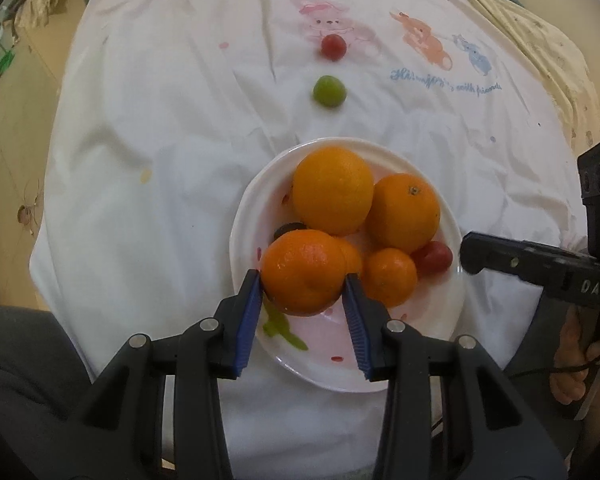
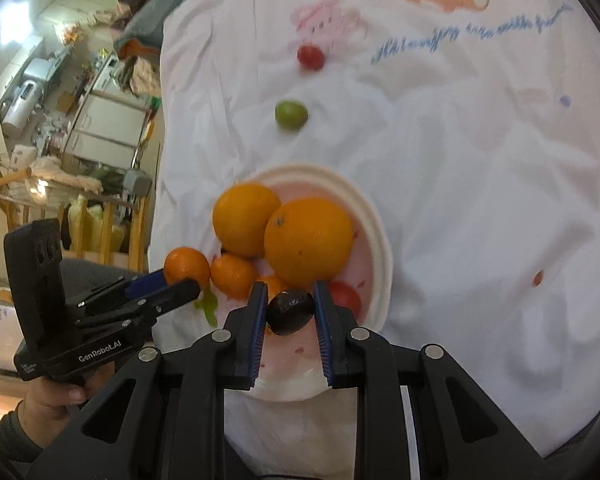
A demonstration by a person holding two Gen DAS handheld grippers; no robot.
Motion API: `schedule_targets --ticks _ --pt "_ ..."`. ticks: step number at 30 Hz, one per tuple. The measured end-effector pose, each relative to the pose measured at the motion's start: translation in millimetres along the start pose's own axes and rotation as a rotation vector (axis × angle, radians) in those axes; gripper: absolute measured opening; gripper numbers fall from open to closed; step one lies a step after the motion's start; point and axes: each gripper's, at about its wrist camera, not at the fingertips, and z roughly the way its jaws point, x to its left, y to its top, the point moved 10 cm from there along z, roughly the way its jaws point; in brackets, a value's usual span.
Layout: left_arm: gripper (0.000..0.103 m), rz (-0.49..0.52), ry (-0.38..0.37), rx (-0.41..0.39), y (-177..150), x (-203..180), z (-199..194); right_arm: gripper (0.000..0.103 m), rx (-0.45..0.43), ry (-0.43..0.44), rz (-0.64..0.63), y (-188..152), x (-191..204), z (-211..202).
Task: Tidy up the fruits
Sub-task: 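Lower the mandarin and dark plum onto the plate and open both grippers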
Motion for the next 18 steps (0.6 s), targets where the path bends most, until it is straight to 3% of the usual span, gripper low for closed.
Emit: schedule_targets --ticks 9,18 --pt "0.037 -0.085 -0.018 -0.036 9.2 16.3 -4.2 0.027 0.087 -0.007 -0.048 -16.3 8.9 19.4" --pt "0.037 -0.132 -0.023 -0.035 18.5 25.1 0.4 0.028 0.069 0.0 -0.056 -14.3 9.3 10.9"
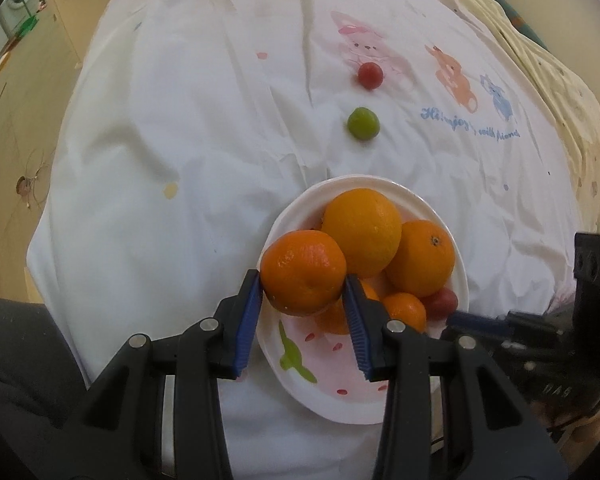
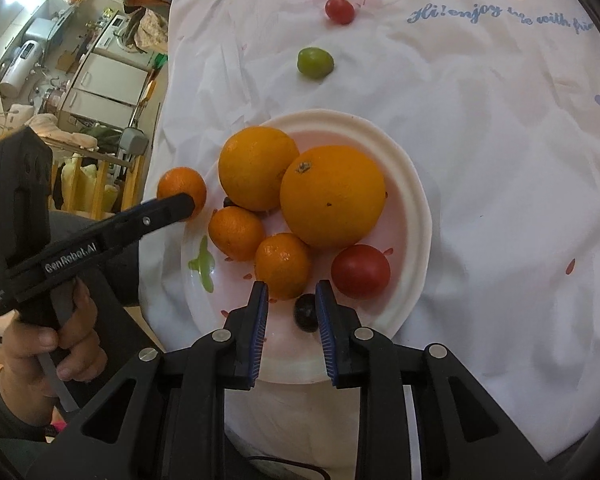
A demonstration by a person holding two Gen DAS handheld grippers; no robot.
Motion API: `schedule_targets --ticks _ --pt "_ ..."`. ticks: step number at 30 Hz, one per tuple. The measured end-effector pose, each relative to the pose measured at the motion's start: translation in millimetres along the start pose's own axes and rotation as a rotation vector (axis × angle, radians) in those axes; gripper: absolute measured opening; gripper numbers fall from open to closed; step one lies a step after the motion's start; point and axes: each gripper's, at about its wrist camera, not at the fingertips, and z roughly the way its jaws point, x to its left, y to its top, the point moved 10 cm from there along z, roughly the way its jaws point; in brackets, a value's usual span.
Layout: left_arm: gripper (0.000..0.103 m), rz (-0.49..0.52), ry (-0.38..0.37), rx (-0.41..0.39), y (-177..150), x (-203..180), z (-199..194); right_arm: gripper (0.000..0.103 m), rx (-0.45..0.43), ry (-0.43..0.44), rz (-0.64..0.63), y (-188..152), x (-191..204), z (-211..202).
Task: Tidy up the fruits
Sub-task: 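Lower the mandarin and dark plum onto the plate and open both grippers, then reach the right gripper to the red tomato and grasp it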
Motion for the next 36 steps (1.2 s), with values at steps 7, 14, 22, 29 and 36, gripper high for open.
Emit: schedule_targets --ticks 7,14,22,29,36 --pt "0.037 -0.011 0.0 0.018 -1.2 0.2 4.7 0.064 -0.076 0.03 0.042 13.2 -0.7 -16.2" --pt "0.042 -0.055 -0.02 0.05 2.8 -1.8 19.4 0.064 -0.095 0.016 0.053 13.2 -4.6 -20.2" --pt "0.078 0.026 0.006 0.04 -1.4 -15.2 15.0 0.064 -0.108 0.013 0.073 17.5 -8.6 -22.3" --pt "0.078 0.025 0.086 -0.024 6.7 -3.9 3.2 0.064 -0.144 0.008 0.101 22.3 -16.5 -31.6" --pt "0.078 0.01 0.153 -0.068 12.4 4.9 -5.2 0.072 -0.166 -0.027 0.124 28.0 -21.4 -39.4"
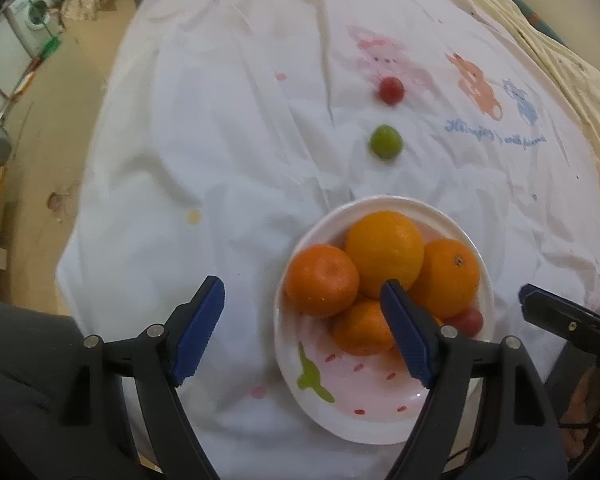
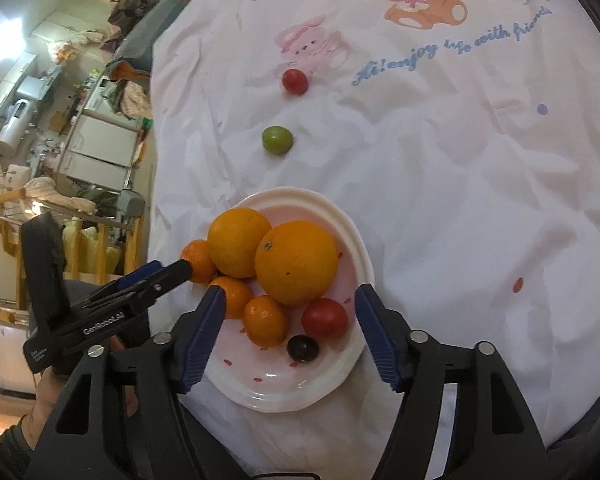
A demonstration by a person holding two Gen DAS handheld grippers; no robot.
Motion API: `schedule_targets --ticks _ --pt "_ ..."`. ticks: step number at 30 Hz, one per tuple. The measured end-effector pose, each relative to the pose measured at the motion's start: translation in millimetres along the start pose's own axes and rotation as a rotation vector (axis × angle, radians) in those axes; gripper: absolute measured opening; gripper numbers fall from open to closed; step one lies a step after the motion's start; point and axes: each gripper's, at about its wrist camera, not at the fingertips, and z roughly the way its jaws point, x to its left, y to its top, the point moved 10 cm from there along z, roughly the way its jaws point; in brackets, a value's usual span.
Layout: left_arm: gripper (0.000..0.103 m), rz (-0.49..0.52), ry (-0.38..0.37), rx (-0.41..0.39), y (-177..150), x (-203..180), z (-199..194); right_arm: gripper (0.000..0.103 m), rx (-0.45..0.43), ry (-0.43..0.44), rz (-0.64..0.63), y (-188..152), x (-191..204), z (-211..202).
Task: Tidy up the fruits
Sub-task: 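Reach the right gripper to the red tomato and grasp it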
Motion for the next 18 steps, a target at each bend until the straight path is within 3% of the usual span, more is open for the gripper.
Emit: schedule_targets --ticks 5,9,15,18 --pt "0.078 0.022 -0.009 -0.023 6.2 -3.2 -10.8 0.085 -0.069 -0.011 0.026 15.2 4.3 -18.8" --pt "0.078 0.042 0.019 -0.062 15.4 -2.0 -19.8 0.088 -0.107 -0.012 0.026 29.6 13.3 -35.0" --pt "0.078 0.073 0.055 -0.051 31.2 -0.5 -21.7 0.091 -0.12 -0.048 -0.025 49.0 24.1 -41.9" --pt "0.088 0.081 0.044 -0.038 40.5 -1.7 -20.8 0.091 -0.104 -0.051 -0.018 56.5 22.1 -38.7"
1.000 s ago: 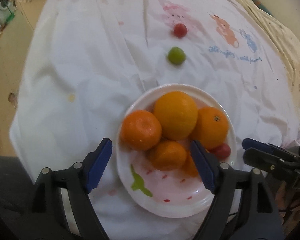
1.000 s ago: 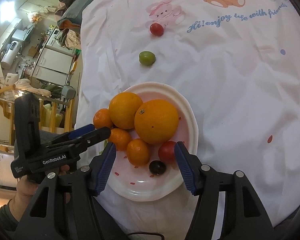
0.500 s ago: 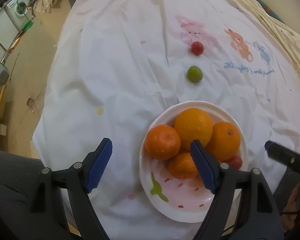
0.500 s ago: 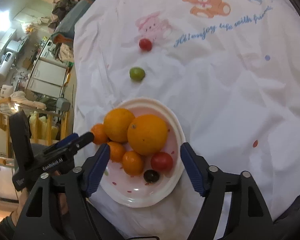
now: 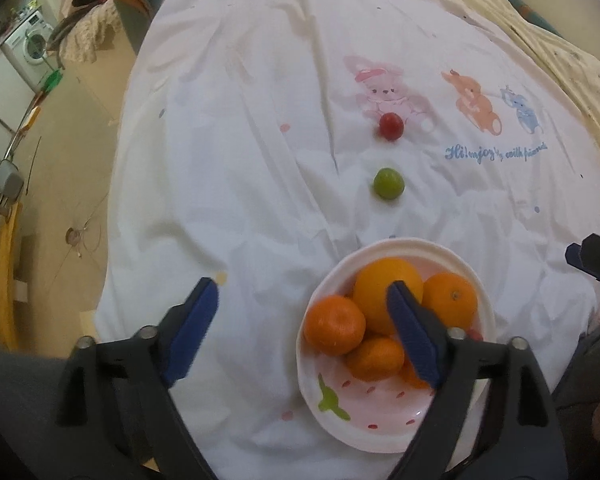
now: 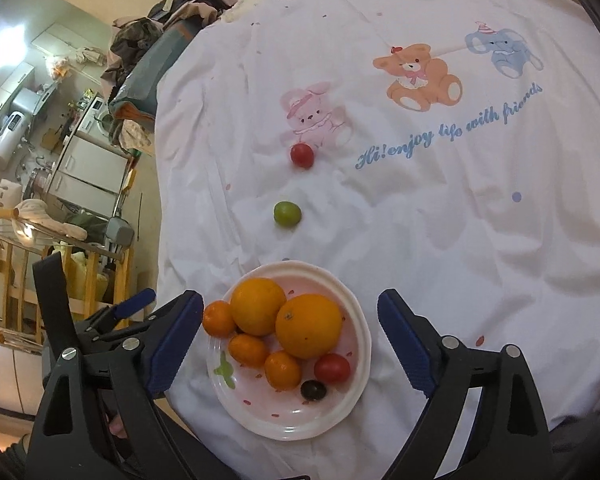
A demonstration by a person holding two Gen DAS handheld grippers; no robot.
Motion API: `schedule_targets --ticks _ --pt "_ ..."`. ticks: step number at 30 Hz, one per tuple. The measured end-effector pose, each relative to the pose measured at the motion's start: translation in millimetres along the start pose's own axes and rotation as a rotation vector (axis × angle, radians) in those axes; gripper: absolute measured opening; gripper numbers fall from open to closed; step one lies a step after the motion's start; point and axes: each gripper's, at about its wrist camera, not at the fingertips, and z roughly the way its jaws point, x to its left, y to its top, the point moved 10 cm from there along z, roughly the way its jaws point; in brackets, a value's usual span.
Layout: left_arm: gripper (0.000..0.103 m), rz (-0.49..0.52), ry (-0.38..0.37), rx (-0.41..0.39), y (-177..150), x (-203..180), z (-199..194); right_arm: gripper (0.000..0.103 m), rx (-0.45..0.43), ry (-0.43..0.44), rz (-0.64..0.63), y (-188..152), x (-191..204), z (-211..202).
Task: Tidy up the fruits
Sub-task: 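Reach the right gripper to the red tomato and grasp it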
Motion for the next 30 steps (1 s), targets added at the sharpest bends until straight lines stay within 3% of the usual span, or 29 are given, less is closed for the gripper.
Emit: schedule_targets --ticks 4,12,19,30 --pt "0.094 -0.001 -0.04 0.0 15.5 -4.3 -0.4 0.091 0.013 -0.021 -0.002 14.8 -2.9 5.4" --pt "0.093 0.049 0.006 0.013 49.7 -15.8 9.6 0.091 0.018 -0.051 0.001 56.5 -8.9 18.5" --pt "0.093 0.067 -0.034 0.018 76.3 -31.1 18.4 0.091 0.029 -0.067 0.003 89.6 -14.4 40.8" --pt "0.093 0.026 0.001 0.049 88.1 -15.0 61.1 0.091 0.127 -0.102 -0.014 114.9 -30.7 112.9"
